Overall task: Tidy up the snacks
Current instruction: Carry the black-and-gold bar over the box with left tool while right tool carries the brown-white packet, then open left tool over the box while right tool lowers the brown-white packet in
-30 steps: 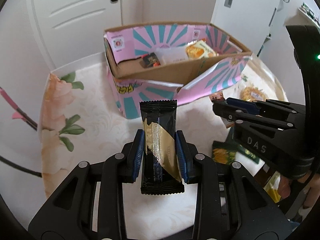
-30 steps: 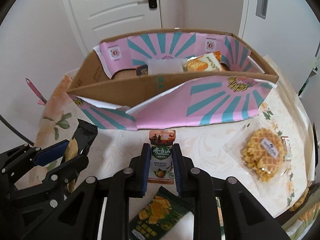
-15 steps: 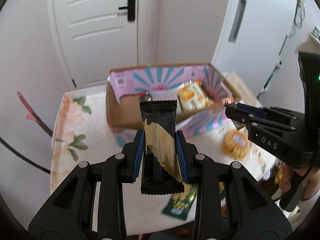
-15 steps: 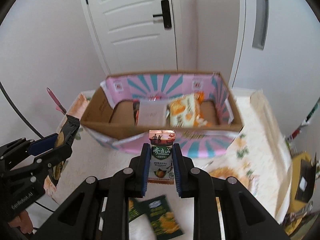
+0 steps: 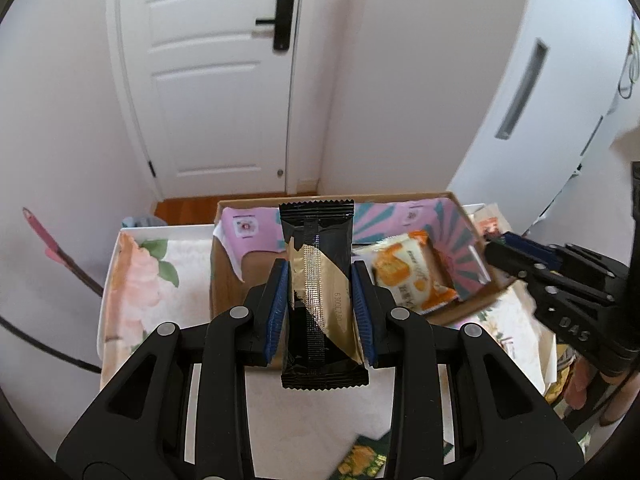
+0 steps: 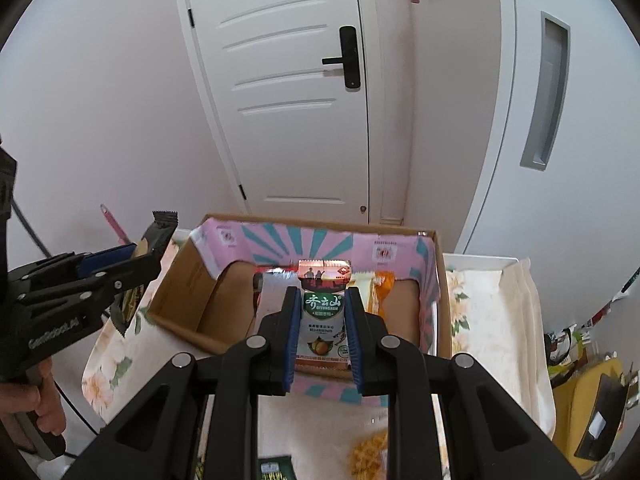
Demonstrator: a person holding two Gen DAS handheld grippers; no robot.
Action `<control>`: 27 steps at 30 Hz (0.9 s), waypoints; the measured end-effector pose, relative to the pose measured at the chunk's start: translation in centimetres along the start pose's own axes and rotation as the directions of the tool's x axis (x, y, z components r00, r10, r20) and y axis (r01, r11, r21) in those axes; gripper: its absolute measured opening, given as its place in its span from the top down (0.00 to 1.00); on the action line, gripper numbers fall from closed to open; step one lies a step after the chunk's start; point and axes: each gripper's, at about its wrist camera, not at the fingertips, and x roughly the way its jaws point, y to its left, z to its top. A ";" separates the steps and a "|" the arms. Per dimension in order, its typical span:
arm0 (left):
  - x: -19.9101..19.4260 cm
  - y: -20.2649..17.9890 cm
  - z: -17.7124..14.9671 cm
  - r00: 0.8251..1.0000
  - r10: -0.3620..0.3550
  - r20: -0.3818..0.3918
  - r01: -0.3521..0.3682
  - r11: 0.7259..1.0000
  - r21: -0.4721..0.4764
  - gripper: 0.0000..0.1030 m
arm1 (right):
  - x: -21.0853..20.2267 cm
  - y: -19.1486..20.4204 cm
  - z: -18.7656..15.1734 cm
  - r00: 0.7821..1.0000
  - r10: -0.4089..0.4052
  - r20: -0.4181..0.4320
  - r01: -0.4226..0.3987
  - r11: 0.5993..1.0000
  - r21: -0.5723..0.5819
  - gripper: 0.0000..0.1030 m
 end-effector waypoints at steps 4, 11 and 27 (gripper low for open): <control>3.5 1.4 1.0 0.997 0.010 -0.075 -0.009 1.000 0.009 0.73 | 1.7 -0.3 1.3 1.000 0.002 -0.022 0.000 0.999 0.048 0.80; 7.2 2.9 0.3 0.988 0.012 -0.154 -0.008 1.000 0.023 0.72 | 4.7 0.4 2.2 0.998 0.000 -0.064 0.005 0.997 0.077 0.80; 5.5 4.9 -0.3 0.993 0.026 -0.117 -0.018 0.998 0.067 0.00 | 10.0 1.8 3.3 0.983 0.093 -0.158 -0.074 0.990 0.119 0.80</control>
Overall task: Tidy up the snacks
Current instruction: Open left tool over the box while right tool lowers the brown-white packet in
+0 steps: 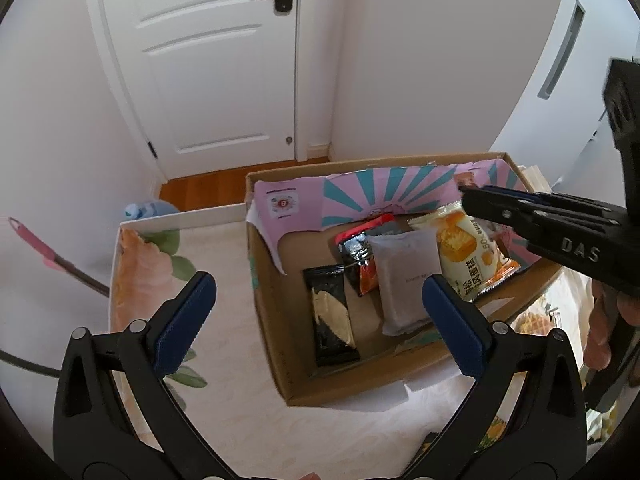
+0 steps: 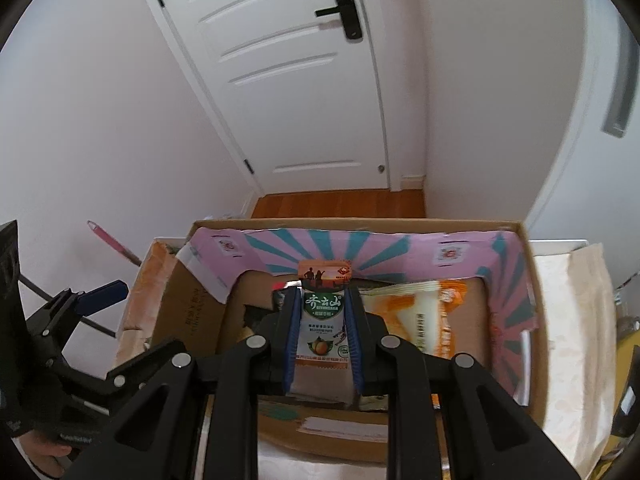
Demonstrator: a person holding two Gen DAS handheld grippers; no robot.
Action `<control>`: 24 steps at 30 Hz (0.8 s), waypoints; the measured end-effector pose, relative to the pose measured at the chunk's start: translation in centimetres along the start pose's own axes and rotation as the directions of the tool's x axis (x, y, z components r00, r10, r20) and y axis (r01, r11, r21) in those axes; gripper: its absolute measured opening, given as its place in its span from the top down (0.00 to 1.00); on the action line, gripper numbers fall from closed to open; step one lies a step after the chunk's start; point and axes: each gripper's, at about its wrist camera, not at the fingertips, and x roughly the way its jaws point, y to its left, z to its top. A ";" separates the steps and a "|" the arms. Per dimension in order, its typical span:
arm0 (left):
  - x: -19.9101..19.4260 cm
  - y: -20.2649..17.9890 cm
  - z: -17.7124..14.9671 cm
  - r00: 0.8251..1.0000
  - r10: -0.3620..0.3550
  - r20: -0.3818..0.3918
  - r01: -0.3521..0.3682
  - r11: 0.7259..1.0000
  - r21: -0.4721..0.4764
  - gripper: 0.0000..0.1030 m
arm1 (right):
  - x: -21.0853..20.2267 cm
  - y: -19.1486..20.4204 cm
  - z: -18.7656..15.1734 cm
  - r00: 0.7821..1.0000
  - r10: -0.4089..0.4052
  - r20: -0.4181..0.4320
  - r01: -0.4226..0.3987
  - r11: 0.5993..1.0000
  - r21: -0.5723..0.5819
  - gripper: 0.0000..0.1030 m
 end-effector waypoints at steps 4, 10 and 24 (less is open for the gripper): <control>-0.3 0.7 -0.3 1.000 0.005 0.000 -0.005 1.000 -0.008 0.00 | 0.8 1.1 0.7 0.999 0.048 -0.014 -0.048 0.999 0.008 0.80; -0.9 1.2 -0.6 1.000 0.021 0.015 -0.021 1.000 -0.014 0.01 | 0.9 2.0 1.5 0.993 0.115 0.038 -0.117 0.992 0.038 0.11; -2.5 0.9 -1.0 0.999 -0.021 0.040 0.021 1.000 -0.005 0.01 | -2.4 1.0 -0.8 0.996 0.043 0.077 -0.049 0.996 0.080 0.11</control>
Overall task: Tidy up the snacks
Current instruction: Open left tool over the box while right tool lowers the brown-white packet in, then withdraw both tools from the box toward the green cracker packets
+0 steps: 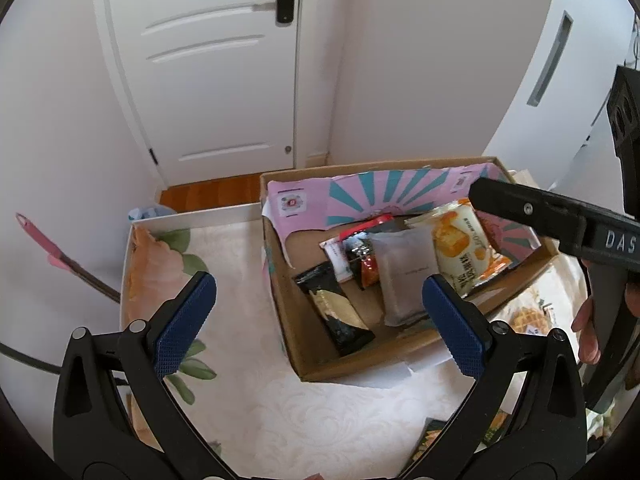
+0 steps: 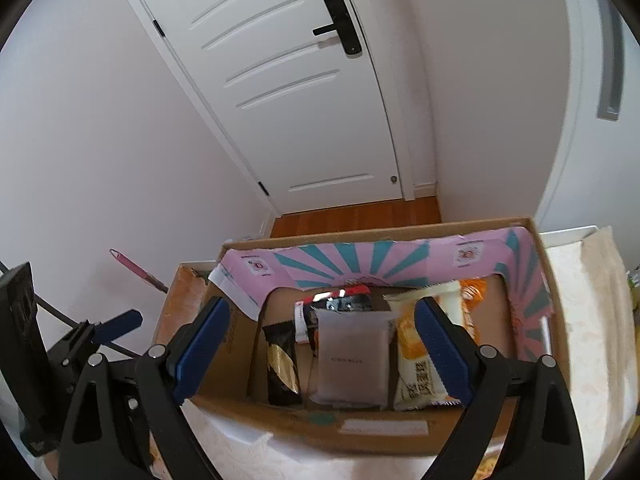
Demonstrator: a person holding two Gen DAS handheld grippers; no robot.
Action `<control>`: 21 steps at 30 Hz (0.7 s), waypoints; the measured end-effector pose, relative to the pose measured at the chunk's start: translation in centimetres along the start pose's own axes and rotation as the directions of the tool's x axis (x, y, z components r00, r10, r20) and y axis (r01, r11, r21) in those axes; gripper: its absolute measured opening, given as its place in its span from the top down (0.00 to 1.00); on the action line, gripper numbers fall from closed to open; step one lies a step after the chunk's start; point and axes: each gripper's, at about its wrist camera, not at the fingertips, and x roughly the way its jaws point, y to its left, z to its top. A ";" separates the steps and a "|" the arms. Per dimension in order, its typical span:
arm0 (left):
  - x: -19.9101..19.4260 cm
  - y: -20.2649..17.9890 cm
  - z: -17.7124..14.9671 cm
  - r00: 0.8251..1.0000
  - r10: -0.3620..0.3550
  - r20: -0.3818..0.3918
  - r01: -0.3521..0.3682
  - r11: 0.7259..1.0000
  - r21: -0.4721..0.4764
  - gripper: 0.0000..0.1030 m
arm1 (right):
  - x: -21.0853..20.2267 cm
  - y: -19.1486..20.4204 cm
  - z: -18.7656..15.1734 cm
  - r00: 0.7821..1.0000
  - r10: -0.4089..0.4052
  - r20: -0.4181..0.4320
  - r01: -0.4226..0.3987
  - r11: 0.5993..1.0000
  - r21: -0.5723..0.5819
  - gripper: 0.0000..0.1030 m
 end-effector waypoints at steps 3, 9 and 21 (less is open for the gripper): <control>-0.9 -0.5 -0.2 1.000 -0.001 0.016 0.001 1.000 0.005 0.01 | -1.1 -0.2 -0.5 1.000 -0.016 0.011 0.016 1.000 0.001 0.11; -4.4 -1.9 -1.5 0.997 0.040 0.066 -0.040 0.999 0.010 0.00 | -4.7 -0.4 -1.9 0.999 -0.011 0.053 0.012 1.000 -0.013 0.11; -11.4 -6.4 -8.1 0.987 0.103 0.122 -0.100 0.994 -0.032 0.00 | -13.4 -1.7 -8.0 0.990 -0.029 0.137 0.051 0.986 -0.157 0.00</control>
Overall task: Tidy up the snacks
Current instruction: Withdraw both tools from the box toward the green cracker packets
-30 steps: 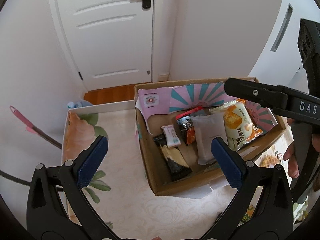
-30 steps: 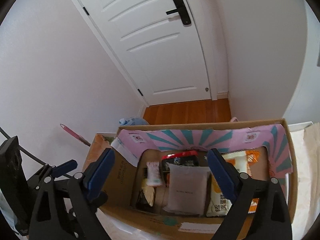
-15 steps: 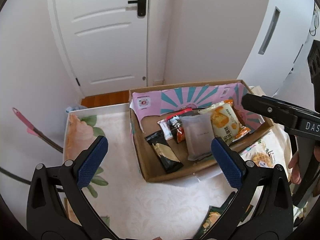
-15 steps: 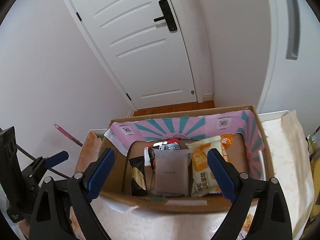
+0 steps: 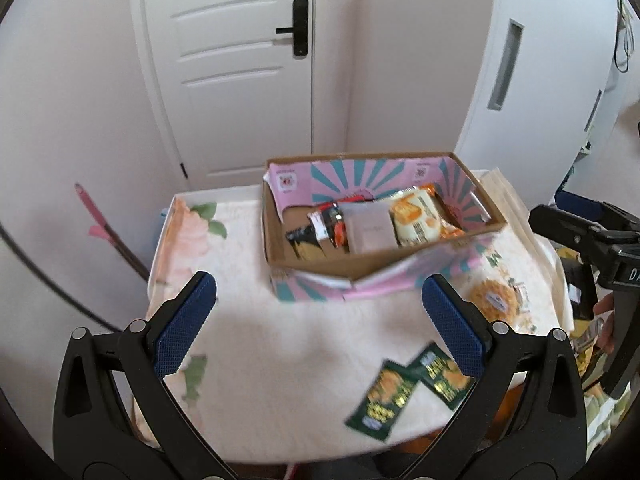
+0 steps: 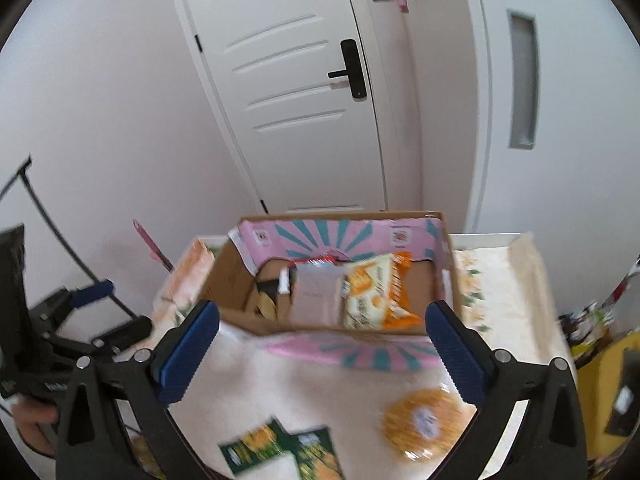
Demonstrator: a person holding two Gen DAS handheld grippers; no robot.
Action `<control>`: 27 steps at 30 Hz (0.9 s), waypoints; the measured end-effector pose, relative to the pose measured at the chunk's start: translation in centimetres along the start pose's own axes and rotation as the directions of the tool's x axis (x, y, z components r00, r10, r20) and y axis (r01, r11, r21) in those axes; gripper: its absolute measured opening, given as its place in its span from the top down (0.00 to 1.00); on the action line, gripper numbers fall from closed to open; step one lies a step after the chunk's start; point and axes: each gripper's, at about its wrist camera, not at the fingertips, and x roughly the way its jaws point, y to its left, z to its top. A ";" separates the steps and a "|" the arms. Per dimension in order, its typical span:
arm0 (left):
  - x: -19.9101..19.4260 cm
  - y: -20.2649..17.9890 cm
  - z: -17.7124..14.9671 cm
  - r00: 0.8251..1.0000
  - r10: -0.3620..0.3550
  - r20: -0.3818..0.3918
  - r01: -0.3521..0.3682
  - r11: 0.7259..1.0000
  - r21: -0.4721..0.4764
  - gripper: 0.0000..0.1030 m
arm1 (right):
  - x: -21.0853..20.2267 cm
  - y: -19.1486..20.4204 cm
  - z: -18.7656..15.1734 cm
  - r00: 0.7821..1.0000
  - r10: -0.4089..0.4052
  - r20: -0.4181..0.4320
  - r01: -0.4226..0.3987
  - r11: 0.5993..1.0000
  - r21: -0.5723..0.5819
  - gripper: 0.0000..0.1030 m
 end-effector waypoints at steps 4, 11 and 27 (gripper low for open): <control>-1.7 -1.4 -2.0 1.000 0.011 -0.001 -0.011 1.000 0.012 0.00 | -1.6 -0.1 -2.1 0.996 -0.058 -0.067 0.054 0.997 -0.058 0.00; -2.2 -3.2 -4.9 0.999 -0.031 -0.045 0.034 0.998 0.062 0.00 | -4.1 -0.5 -5.7 0.993 -0.091 -0.069 0.086 0.993 -0.082 0.00; 7.2 -5.5 -12.2 0.960 -0.134 -0.244 0.202 0.939 0.280 0.15 | 1.5 -0.2 -14.5 0.978 -0.052 -0.202 0.035 0.995 -0.090 0.03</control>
